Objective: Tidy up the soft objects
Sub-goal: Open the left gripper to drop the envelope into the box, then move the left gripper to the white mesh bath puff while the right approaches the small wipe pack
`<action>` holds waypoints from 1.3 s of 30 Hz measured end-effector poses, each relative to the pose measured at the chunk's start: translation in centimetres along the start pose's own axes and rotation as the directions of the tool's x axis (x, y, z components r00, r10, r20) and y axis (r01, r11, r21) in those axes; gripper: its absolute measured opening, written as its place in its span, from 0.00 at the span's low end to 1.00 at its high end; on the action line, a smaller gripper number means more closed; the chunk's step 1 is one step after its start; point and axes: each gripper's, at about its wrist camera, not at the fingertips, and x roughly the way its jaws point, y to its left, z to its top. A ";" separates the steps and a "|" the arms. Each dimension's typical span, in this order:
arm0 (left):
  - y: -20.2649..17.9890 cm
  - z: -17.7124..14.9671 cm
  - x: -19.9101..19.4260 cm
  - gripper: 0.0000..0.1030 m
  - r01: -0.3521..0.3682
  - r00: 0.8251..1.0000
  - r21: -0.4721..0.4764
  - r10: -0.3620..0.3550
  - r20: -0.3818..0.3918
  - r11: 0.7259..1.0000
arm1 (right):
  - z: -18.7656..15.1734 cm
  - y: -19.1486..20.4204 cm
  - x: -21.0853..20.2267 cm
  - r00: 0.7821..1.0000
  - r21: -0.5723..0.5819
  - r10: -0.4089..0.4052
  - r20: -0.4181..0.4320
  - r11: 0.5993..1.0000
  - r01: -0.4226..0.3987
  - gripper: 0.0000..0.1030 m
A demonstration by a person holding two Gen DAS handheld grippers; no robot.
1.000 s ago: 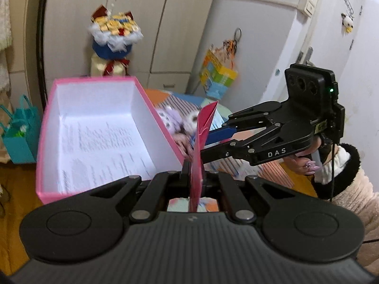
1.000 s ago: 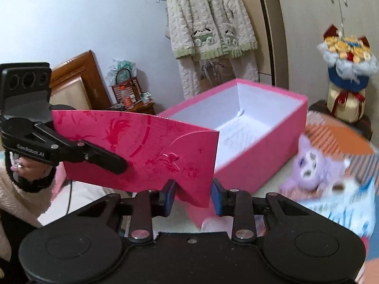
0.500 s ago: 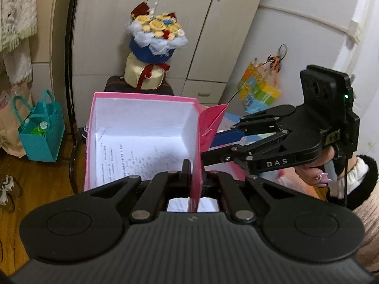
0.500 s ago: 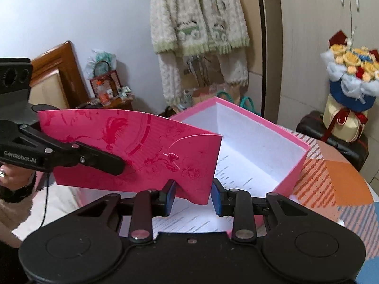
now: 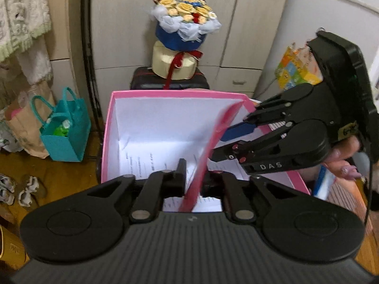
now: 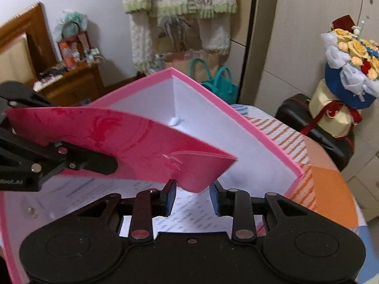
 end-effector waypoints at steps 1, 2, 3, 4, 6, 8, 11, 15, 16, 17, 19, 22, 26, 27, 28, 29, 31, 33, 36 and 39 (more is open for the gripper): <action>0.1 0.1 0.3 0.18 -0.012 1.000 -0.005 0.012 0.004 1.000 | 0.2 -0.1 0.0 1.000 0.014 -0.005 -0.003 1.000 0.005 0.34; 0.1 0.1 0.5 0.31 -0.041 0.999 -0.005 0.041 0.010 0.999 | 0.4 -0.1 -0.1 1.000 0.029 0.001 -0.004 1.000 -0.001 0.34; 0.1 0.0 0.4 0.51 -0.084 0.996 -0.002 0.084 0.025 0.997 | 0.6 -0.2 -0.1 1.000 0.043 -0.001 -0.004 0.999 0.001 0.34; -0.2 -0.2 0.2 0.58 -0.139 0.989 0.008 0.138 0.061 0.990 | 0.7 -0.2 -0.1 1.000 0.051 -0.025 -0.003 0.998 0.025 0.34; -0.7 -0.7 -0.8 0.66 -0.206 0.971 0.038 0.199 0.137 0.978 | 0.6 0.2 -0.2 0.996 0.039 -0.085 0.004 0.996 0.085 0.35; -0.9 -0.8 -1.8 0.71 -0.231 0.960 0.046 0.220 0.171 0.972 | 0.1 0.5 -0.7 0.997 0.051 -0.076 0.021 0.996 0.075 0.35; -1.1 -0.8 -3.6 0.72 -0.215 0.960 0.041 0.204 0.190 0.976 | -0.6 1.1 -2.3 0.996 0.071 -0.058 0.061 0.996 0.053 0.35; -1.3 -0.9 -5.9 0.72 -0.155 0.974 0.036 0.146 0.174 0.987 | -1.8 2.3 -5.3 0.993 0.091 -0.058 0.106 0.995 0.049 0.36; -1.5 -0.9 -6.3 0.72 -0.133 0.979 0.031 0.126 0.159 0.991 | -2.1 2.7 -6.1 0.992 0.095 -0.054 0.115 0.995 0.043 0.37; -1.8 -1.0 -6.8 0.72 -0.111 0.984 0.031 0.106 0.145 0.993 | -2.5 3.1 -7.0 0.991 0.097 -0.050 0.122 0.995 0.038 0.37; -2.7 -1.5 -7.6 0.72 -0.077 0.990 0.050 0.070 0.122 0.996 | -3.2 4.0 -8.6 0.990 0.090 -0.042 0.134 0.995 0.030 0.39; -4.5 -2.5 -8.9 0.72 -0.072 0.992 0.089 0.062 0.111 0.993 | -4.2 5.2 -10.6 0.989 0.087 -0.034 0.147 0.996 0.022 0.41; -6.7 -3.6 -10.5 0.72 -0.067 0.992 0.135 0.052 0.116 0.989 | -5.8 6.9 -12.9 0.985 0.072 -0.052 0.163 0.997 0.041 0.45; -7.1 -3.7 -10.8 0.72 -0.067 0.992 0.141 0.050 0.117 0.988 | -6.2 7.2 -13.5 0.985 0.071 -0.055 0.166 0.997 0.043 0.45; -7.6 -4.0 -11.1 0.72 -0.070 0.992 0.150 0.052 0.119 0.986 | -6.6 7.6 -14.1 0.983 0.067 -0.063 0.171 0.996 0.052 0.47; -8.0 -4.4 -11.4 0.72 -0.074 0.991 0.158 0.055 0.121 0.985 | -7.0 7.9 -14.6 0.982 0.066 -0.072 0.175 0.996 0.061 0.49; -8.9 -5.1 -12.0 0.73 -0.077 0.991 0.177 0.056 0.121 0.981 | -8.1 8.4 -15.9 0.978 0.063 -0.090 0.189 0.995 0.080 0.56; -9.9 -5.7 -12.6 0.73 -0.065 0.992 0.197 0.043 0.115 0.978 | -9.2 8.8 -17.1 0.973 0.065 -0.103 0.206 0.994 0.092 0.58; -11.2 -6.6 -13.1 0.73 -0.037 0.995 0.228 0.014 0.100 0.973 | -11.2 9.2 -18.9 0.966 0.083 -0.109 0.234 0.992 0.092 0.58; -13.0 -7.4 -13.7 0.72 0.007 0.996 0.279 -0.032 0.087 0.960 | -13.6 9.6 -20.5 0.960 0.111 -0.130 0.247 0.988 0.106 0.61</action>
